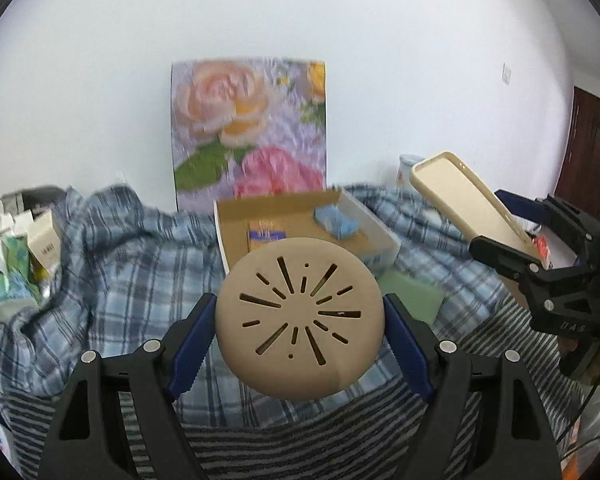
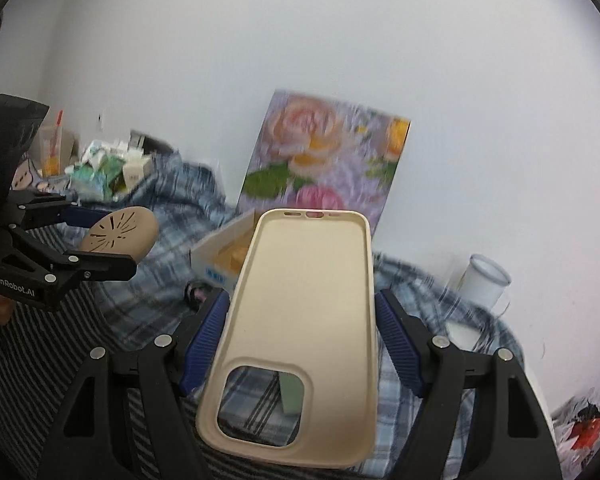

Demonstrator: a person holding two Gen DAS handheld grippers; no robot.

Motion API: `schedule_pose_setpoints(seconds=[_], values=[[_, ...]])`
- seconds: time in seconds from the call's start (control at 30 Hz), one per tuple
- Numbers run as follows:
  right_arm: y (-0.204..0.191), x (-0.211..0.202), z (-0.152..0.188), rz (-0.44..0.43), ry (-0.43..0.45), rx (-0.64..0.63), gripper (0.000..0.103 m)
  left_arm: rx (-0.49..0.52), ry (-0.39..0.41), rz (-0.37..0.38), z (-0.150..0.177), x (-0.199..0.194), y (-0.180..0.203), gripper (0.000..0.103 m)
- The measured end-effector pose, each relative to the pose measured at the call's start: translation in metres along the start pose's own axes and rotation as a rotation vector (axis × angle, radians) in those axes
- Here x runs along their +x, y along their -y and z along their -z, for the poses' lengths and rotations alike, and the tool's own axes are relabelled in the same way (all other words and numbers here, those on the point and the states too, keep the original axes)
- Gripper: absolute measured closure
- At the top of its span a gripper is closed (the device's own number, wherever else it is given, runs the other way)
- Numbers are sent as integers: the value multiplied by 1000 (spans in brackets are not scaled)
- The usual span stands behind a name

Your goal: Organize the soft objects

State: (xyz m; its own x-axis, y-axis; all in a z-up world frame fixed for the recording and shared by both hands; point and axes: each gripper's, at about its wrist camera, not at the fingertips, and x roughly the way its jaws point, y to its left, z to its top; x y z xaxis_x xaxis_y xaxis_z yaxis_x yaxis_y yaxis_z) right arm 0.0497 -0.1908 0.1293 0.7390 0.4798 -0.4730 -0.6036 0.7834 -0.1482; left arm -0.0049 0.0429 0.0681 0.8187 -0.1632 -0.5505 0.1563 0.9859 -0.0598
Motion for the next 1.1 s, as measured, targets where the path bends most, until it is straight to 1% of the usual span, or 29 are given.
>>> schedule_pose_setpoints(seconds=[0.27,0.4,0.6,0.93,1.0,1.1], values=[[2,-37,-31,48,157,-10,30,26,137,-12,-35,-38,8,20],[4,-60,-51,86,245,-15,30,49,199,-8,-50,-56,16,20],[15,-91,-75,128,350,-6,30,96,259,-7,-78,-71,29,20],[39,-118,-106,157,469,4,29,146,369,-8,-113,-90,57,20],[44,-120,-115,157,494,2,29,171,381,-6,-124,-92,63,20],[48,-121,-128,182,519,-7,29,216,410,-29,-136,-95,73,20]])
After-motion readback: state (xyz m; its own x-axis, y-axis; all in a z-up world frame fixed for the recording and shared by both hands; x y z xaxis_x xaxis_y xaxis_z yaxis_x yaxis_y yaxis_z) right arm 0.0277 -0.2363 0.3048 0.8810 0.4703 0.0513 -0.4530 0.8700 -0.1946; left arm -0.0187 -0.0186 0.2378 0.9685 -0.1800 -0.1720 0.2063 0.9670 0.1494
